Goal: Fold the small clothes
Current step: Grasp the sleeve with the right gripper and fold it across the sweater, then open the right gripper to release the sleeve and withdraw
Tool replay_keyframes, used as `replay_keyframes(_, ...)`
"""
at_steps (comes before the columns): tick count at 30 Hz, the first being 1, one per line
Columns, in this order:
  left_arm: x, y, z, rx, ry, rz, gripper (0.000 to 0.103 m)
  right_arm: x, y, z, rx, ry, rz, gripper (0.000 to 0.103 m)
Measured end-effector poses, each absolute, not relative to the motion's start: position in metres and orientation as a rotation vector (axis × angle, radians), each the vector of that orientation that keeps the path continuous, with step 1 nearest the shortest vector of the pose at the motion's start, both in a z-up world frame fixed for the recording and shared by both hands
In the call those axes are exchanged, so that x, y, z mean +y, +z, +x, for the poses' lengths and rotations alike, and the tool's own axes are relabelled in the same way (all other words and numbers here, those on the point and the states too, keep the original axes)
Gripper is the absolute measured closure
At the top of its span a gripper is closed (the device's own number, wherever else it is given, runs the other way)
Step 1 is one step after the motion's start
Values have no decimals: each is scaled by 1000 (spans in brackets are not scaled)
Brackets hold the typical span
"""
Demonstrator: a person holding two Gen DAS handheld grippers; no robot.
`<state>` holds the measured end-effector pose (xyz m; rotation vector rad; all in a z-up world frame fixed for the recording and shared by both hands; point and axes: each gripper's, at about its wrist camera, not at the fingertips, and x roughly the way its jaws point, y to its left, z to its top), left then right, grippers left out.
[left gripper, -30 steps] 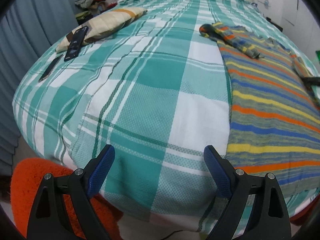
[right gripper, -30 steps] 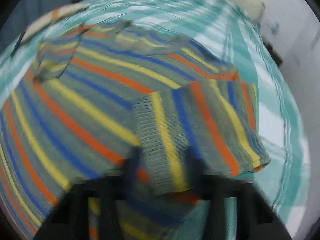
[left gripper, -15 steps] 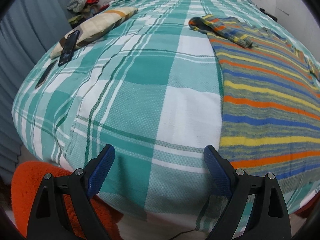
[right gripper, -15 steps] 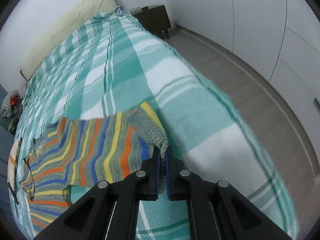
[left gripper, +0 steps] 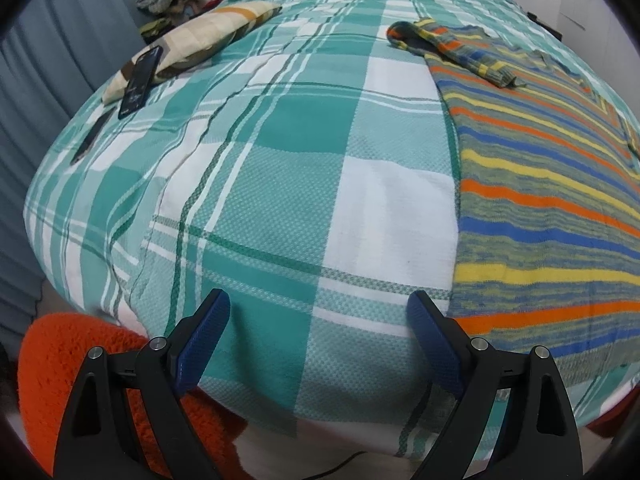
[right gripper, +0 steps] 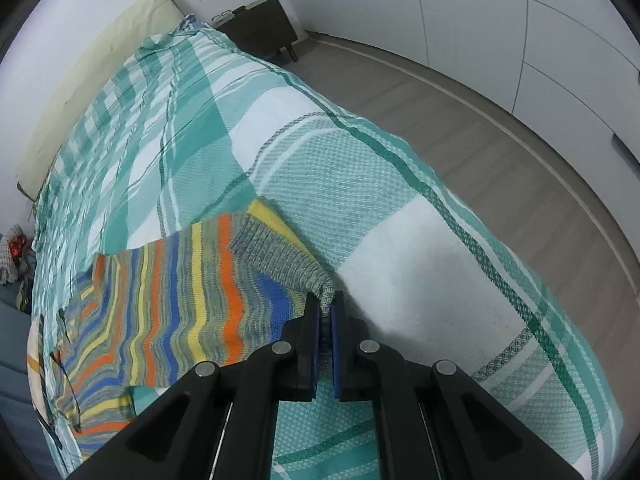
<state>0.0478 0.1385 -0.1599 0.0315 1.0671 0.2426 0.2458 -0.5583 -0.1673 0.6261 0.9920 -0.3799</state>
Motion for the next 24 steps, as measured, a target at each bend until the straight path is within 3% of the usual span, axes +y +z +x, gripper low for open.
replay_keyframes(4,143,-160,47,1070,254,9,12,-562,-164,242,988,-353,642,91)
replay_keyframes(12,138,-163,52,1076,250,33,11,-553,-112,235,829,-295,548,86)
replay_keyframes(15,134,-161,51,1072,241,47,11,-525,-127,263,922,-124,537,73)
replay_keyframes(18,134,-159,48,1064,237,51,11,-526,-159,265,1029,-230,484,73)
replay_keyframes(21,135,-158,46,1058,230,43,11,-545,-165,238,976,-330,520,80)
replay_keyframes(23,134,-159,47,1057,220,45,11,-544,-154,221,947,-382,466,72)
replay_keyframes(24,133,-159,48,1055,215,47,11,-540,-146,212,932,-400,428,62)
